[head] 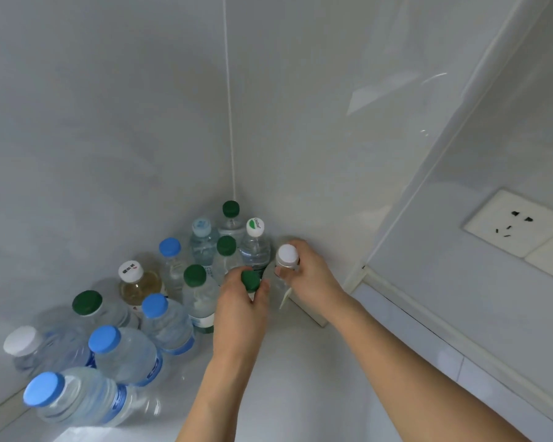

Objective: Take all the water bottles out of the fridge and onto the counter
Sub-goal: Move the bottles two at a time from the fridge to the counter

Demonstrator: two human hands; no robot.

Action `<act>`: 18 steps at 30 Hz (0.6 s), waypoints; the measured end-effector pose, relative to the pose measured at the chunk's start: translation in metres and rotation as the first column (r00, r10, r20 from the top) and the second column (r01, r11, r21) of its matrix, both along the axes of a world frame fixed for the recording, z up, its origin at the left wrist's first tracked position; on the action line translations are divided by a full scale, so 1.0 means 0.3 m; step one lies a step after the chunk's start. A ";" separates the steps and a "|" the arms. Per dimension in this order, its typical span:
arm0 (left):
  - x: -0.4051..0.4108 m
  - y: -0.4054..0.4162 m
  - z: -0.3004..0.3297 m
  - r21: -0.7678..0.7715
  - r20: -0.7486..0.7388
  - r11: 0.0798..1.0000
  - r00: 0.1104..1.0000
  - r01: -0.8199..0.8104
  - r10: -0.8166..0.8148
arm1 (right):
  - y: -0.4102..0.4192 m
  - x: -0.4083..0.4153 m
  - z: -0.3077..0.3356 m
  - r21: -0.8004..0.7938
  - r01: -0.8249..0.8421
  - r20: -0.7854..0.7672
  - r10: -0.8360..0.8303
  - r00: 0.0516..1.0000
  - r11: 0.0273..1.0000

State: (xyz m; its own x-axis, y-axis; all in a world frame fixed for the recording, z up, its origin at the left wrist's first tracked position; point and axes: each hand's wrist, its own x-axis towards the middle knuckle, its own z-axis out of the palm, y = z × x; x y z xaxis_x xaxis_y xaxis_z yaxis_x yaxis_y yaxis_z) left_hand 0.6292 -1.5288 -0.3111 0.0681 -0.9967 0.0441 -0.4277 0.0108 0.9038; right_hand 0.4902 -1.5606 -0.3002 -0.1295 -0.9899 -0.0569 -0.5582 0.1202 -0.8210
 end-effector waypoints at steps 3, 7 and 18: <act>-0.030 -0.026 -0.043 -0.080 0.058 0.996 0.997 -0.040 0.045 | -0.016 -0.002 -0.042 -0.016 -0.027 0.020 0.027 0.999 1.000; -0.043 -0.043 -0.077 -0.158 0.167 0.982 0.978 -0.100 0.127 | -0.032 -0.018 -0.069 -0.028 -0.044 0.031 0.045 0.998 0.999; -0.051 -0.044 -0.070 -0.098 0.242 0.989 0.961 -0.115 0.136 | 0.140 -0.038 -0.059 0.120 0.047 -0.097 -0.036 0.995 0.992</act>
